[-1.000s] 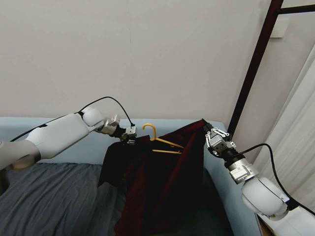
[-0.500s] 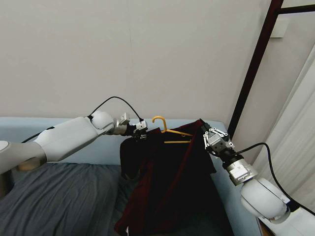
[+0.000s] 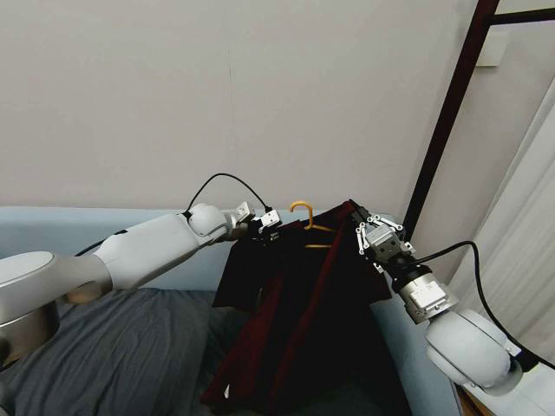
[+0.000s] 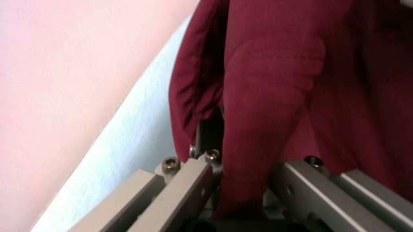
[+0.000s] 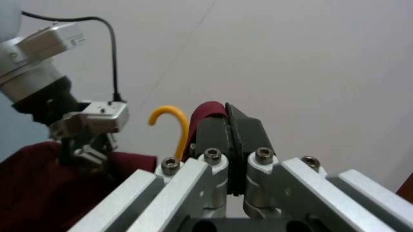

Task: Pick up the clothes from the sofa and hang them on the clothes hanger.

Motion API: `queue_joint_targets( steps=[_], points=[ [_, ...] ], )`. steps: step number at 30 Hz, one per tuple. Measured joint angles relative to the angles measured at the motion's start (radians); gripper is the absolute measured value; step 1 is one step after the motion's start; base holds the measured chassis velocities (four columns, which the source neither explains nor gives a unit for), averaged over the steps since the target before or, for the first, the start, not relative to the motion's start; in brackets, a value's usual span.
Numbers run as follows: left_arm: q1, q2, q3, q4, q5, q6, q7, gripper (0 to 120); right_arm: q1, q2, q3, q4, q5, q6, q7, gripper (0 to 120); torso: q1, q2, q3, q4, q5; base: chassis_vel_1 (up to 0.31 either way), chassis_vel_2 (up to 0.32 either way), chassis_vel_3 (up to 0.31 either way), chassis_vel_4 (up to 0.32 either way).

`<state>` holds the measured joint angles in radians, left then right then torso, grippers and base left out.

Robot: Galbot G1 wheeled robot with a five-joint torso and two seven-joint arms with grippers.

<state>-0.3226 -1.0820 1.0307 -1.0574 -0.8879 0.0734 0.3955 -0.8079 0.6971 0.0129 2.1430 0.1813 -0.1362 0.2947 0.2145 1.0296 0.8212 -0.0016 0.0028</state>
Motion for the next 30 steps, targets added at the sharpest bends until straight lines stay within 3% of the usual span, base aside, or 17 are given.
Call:
queue_joint_targets(
  steps=[11, 22, 30],
  points=[
    [-0.037, 0.054, 0.002, -0.116, -0.11, 0.059, -0.063, 0, -0.09, 0.077, -0.054, -0.053, -0.054, 0.069, 0.005, 0, 0.0, 0.0, 0.0, 0.0005, -0.0002, 0.0, 0.0, 0.0, 0.0],
    [-0.074, 0.085, -0.004, -0.141, -0.161, 0.063, -0.062, 0, -0.21, 0.109, -0.069, -0.055, -0.137, 0.15, -0.045, 0, 0.0, 0.0, 0.0, 0.0, -0.0003, 0.0, 0.0, 0.0, 0.0],
    [-0.144, 0.177, 0.031, -0.251, -0.19, 0.059, -0.026, 0, -0.177, 0.166, -0.087, -0.147, -0.157, 0.193, -0.037, 0, 0.0, 0.0, 0.0, 0.0006, -0.0004, 0.0, 0.0, 0.0, 0.0]
  ],
)
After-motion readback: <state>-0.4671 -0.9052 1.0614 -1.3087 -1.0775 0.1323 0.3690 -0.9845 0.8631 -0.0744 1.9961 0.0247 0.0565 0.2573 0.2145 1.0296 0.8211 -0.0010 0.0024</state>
